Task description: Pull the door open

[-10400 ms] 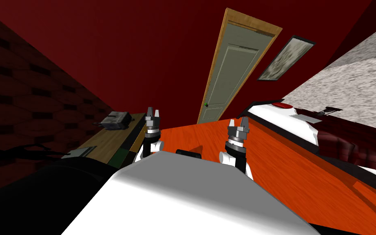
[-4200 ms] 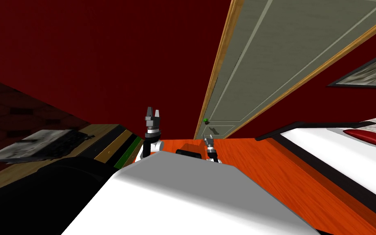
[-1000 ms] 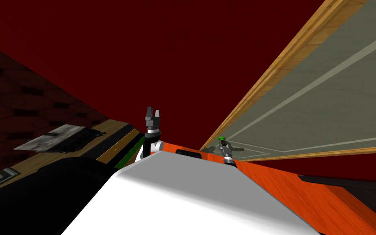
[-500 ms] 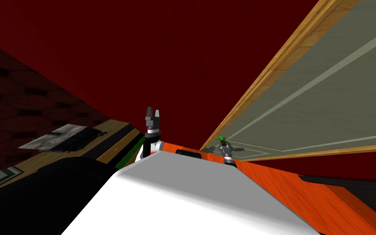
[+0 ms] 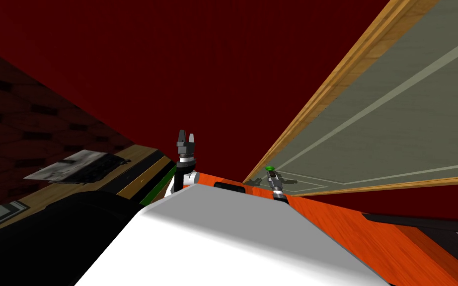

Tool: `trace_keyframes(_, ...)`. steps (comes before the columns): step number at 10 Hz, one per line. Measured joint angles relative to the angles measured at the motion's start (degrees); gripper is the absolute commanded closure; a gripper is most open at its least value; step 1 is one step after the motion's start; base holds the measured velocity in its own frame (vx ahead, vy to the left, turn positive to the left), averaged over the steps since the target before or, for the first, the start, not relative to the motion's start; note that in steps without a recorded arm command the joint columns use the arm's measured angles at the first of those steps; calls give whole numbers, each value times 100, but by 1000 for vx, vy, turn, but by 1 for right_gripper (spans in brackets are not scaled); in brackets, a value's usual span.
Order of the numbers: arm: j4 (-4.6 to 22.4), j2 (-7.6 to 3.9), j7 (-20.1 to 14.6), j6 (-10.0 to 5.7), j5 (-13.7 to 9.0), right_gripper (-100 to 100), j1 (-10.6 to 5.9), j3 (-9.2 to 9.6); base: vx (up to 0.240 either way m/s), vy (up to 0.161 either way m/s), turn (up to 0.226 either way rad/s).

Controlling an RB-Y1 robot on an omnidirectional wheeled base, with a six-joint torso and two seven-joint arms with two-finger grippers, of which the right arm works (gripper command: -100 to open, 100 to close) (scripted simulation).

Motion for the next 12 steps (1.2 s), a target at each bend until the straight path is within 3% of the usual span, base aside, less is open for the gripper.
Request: trace_keyframes(12, 203, 0, -1692, -45, 5, 100, -185, 22, -22, -6, 8)
